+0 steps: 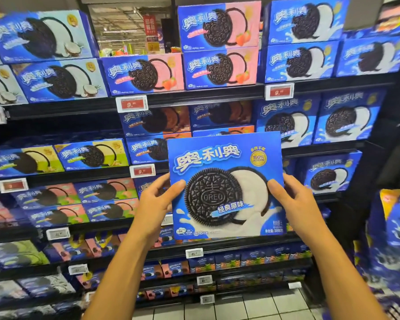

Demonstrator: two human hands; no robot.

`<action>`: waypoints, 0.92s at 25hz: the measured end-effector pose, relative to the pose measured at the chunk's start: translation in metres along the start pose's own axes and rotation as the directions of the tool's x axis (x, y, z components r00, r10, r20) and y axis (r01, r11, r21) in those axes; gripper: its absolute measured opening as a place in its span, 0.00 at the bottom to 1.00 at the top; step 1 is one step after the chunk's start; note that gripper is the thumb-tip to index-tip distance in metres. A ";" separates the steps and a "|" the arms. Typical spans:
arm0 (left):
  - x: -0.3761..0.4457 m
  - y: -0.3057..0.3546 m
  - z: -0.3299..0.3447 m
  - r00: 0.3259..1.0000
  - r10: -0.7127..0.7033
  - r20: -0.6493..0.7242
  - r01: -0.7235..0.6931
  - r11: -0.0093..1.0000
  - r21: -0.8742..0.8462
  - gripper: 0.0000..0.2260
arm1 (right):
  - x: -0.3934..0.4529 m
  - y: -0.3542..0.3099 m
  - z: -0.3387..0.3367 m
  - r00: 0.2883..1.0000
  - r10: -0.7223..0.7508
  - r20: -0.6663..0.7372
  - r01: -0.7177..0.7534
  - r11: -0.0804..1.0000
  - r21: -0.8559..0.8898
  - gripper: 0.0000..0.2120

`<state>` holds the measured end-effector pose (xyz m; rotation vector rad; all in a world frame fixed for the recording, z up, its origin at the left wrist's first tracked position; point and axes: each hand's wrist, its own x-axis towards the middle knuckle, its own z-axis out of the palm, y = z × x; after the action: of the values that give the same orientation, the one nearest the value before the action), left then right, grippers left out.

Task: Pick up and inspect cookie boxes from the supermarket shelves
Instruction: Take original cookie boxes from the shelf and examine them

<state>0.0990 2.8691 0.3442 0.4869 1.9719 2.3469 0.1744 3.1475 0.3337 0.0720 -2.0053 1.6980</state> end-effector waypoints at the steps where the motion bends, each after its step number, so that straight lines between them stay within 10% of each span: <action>1: 0.000 -0.005 0.003 0.999 -0.034 -0.011 0.034 0.999 -0.002 0.16 | -0.002 0.003 -0.002 0.999 0.032 -0.013 -0.032 0.999 0.019 0.14; 9: -0.003 -0.034 0.033 0.991 -0.128 -0.027 0.127 0.991 -0.039 0.17 | -0.015 0.029 -0.022 0.958 0.286 0.018 -0.280 0.921 0.272 0.25; 15: 0.005 -0.037 0.063 0.988 -0.155 -0.003 0.154 0.985 -0.083 0.16 | -0.021 0.046 -0.054 0.920 0.299 0.253 -0.389 0.614 0.687 0.34; 23: 0.009 -0.039 0.124 0.978 -0.055 -0.203 0.083 0.988 0.133 0.20 | -0.003 0.053 -0.073 0.962 0.243 0.127 -0.262 0.680 0.685 0.19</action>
<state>0.1163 2.9973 0.3264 0.1899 2.2115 2.3062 0.1832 3.2265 0.2911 0.0754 -1.3051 2.5742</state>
